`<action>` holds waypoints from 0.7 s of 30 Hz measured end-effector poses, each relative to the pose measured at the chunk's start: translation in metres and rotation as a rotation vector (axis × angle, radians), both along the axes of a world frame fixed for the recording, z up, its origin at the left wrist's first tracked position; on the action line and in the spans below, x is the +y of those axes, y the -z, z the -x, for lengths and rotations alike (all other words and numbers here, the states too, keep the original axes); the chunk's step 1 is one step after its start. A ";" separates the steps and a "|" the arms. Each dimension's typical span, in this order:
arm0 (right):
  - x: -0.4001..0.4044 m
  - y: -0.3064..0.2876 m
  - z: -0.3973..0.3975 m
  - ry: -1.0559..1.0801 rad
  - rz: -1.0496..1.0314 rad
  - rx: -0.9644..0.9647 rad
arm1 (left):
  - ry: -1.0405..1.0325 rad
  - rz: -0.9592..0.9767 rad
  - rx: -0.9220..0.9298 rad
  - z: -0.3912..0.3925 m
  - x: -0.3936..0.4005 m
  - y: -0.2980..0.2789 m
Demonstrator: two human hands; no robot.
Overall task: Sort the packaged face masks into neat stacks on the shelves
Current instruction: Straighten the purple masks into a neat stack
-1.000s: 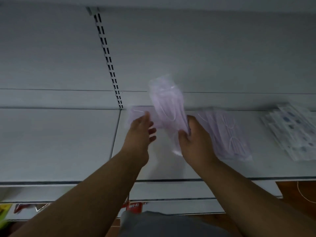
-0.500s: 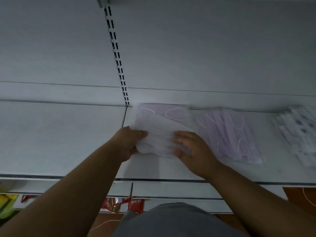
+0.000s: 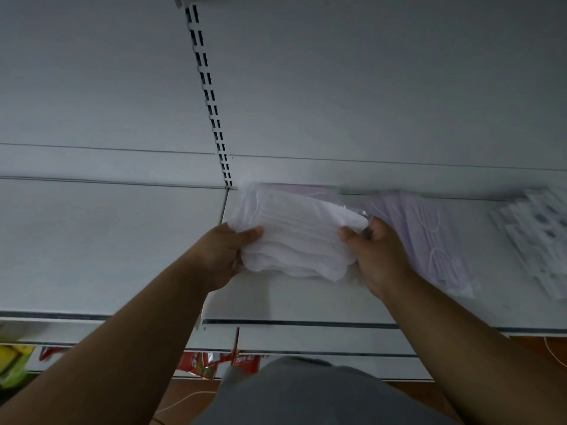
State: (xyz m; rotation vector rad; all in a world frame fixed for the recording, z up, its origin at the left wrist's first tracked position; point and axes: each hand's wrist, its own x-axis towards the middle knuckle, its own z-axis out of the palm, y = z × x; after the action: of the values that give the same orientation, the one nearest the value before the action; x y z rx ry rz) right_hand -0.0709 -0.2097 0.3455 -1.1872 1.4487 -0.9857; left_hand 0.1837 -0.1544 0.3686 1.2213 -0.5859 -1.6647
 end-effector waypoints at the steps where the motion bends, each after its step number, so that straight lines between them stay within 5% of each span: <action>1: -0.001 0.000 0.000 0.008 0.005 0.010 | -0.009 -0.006 0.021 -0.001 0.001 0.001; 9: -0.003 -0.005 -0.008 0.152 -0.151 -0.314 | 0.015 0.236 0.394 0.000 -0.001 -0.002; 12: -0.001 -0.007 -0.020 0.203 -0.215 -0.393 | 0.011 0.285 0.343 0.023 -0.001 -0.013; 16: 0.007 -0.010 -0.036 0.177 -0.146 -0.060 | -0.168 0.231 0.176 0.049 -0.001 -0.025; 19: 0.015 -0.015 -0.039 0.129 0.011 0.546 | -0.206 0.231 -0.078 0.057 0.000 -0.030; 21: 0.017 -0.024 -0.042 0.026 0.206 0.596 | -0.190 0.241 -0.283 0.061 0.000 -0.032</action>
State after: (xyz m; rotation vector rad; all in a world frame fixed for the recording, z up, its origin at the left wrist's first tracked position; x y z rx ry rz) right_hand -0.0292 -0.1926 0.3695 -1.7154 1.8535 -0.8480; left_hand 0.1223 -0.1540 0.4009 1.2985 -0.7936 -1.2337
